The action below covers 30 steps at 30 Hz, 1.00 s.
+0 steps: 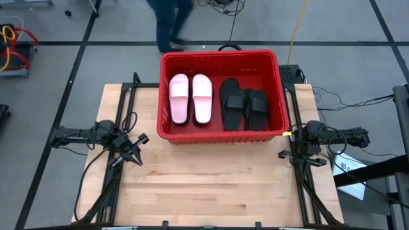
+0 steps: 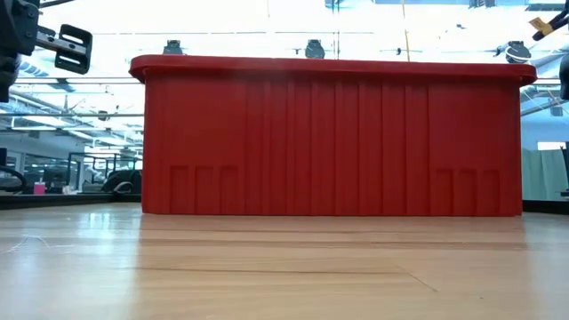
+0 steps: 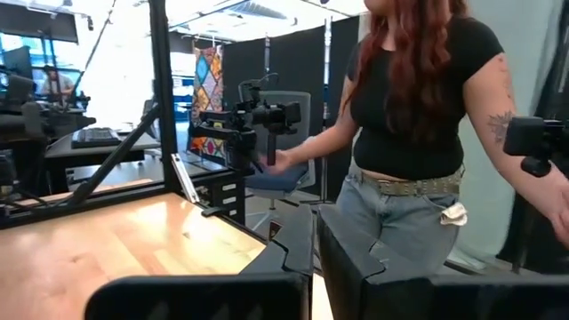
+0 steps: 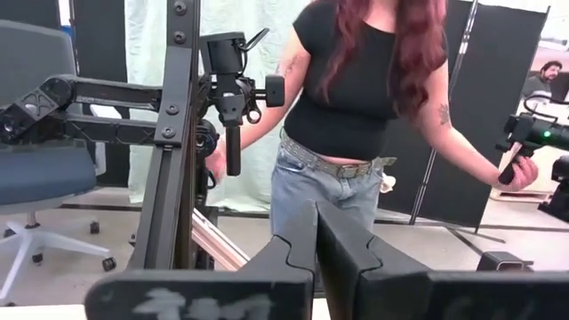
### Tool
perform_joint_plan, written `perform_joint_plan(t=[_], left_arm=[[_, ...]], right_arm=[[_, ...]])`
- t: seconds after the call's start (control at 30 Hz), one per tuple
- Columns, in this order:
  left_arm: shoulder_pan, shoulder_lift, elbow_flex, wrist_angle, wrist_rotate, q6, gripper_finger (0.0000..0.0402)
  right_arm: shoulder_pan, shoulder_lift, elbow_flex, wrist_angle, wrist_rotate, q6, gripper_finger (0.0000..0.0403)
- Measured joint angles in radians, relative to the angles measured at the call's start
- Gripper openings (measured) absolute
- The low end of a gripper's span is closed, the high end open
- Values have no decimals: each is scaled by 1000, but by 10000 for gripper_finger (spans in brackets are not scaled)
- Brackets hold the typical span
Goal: Pick and place slides into bin
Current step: Return to Home Position
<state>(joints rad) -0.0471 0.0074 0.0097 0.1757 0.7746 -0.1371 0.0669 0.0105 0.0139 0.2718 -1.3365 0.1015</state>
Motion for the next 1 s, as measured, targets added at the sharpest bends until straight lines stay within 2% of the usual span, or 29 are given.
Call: perform_joint_plan(t=[0.27, 0.63, 1.0], left_arm=[[0, 0, 0, 0, -73, -1, 4], [1, 0, 0, 0, -77, -2, 28], [1, 0, 1, 0, -77, -2, 5]], right_arm=[[0, 0, 0, 0, 0, 18, 0], [0, 0, 0, 0, 0, 17, 0], [0, 0, 0, 0, 0, 17, 0]])
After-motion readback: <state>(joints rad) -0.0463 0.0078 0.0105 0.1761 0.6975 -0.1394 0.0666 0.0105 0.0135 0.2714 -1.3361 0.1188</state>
